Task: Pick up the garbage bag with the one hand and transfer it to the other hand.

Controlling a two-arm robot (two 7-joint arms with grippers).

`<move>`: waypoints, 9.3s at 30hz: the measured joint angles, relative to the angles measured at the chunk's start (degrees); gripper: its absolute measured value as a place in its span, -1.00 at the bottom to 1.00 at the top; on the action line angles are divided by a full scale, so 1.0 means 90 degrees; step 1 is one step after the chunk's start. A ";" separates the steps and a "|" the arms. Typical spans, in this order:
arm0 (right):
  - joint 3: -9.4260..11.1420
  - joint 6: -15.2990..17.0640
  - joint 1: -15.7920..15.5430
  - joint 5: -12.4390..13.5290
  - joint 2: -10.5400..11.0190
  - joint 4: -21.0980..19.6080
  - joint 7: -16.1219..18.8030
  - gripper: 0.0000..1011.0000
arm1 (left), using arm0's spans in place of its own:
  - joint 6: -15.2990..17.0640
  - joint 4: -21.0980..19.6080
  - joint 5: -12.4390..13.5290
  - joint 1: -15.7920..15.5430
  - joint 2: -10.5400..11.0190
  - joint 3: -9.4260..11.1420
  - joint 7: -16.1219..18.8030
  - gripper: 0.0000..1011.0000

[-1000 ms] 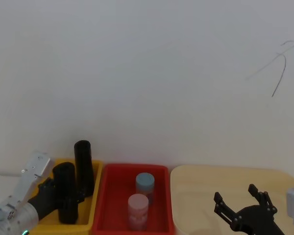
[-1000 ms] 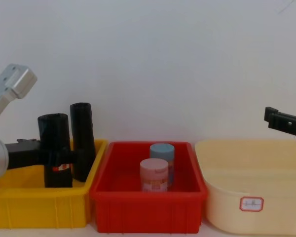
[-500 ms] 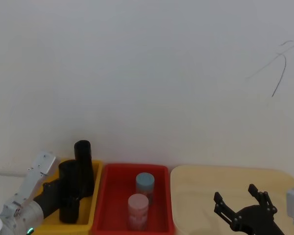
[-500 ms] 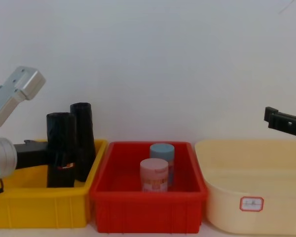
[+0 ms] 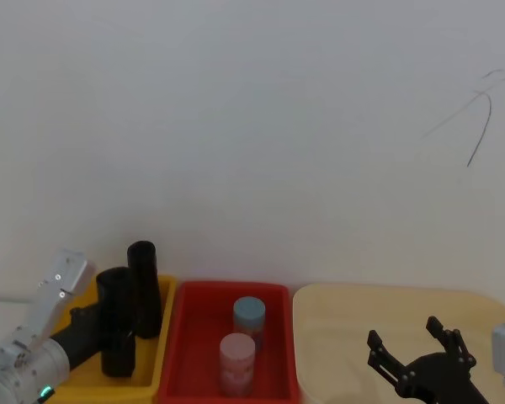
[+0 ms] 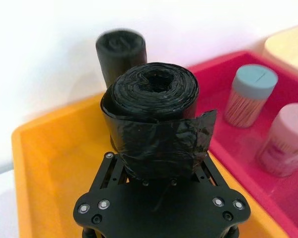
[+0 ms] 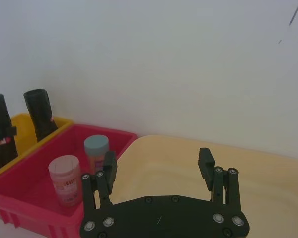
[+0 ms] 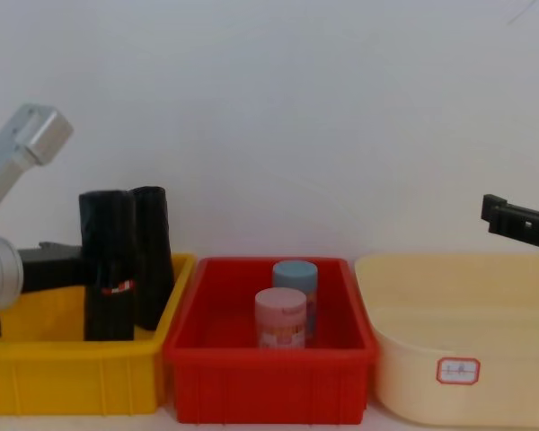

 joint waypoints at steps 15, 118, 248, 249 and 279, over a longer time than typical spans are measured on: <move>0.0000 0.0000 0.0000 0.0000 0.0000 0.0000 0.0000 0.98 | 0.0712 -0.1203 -0.0948 0.0185 0.0167 -0.0579 -0.0454 -0.21; -0.1275 0.2133 0.2093 0.1190 0.0055 0.0523 0.2238 0.98 | 0.0907 -0.2000 -0.2017 -0.0199 -0.0272 0.0460 -0.1624 -0.21; -0.0861 0.1568 0.2252 0.1444 -0.0020 0.1095 0.0930 0.05 | 0.0526 -0.2041 -0.2722 -0.0110 0.0682 0.0335 -0.1953 0.98; -0.0835 0.1569 0.2235 0.1442 -0.0020 0.1090 0.0894 0.05 | 0.0510 -0.2038 -0.2754 -0.0090 0.0711 0.0296 -0.1927 0.98; -0.0347 0.2153 0.1653 0.1191 0.0293 0.0909 0.0197 0.72 | 0.0127 -0.1905 -0.2934 0.0249 0.1039 -0.0258 -0.1233 0.98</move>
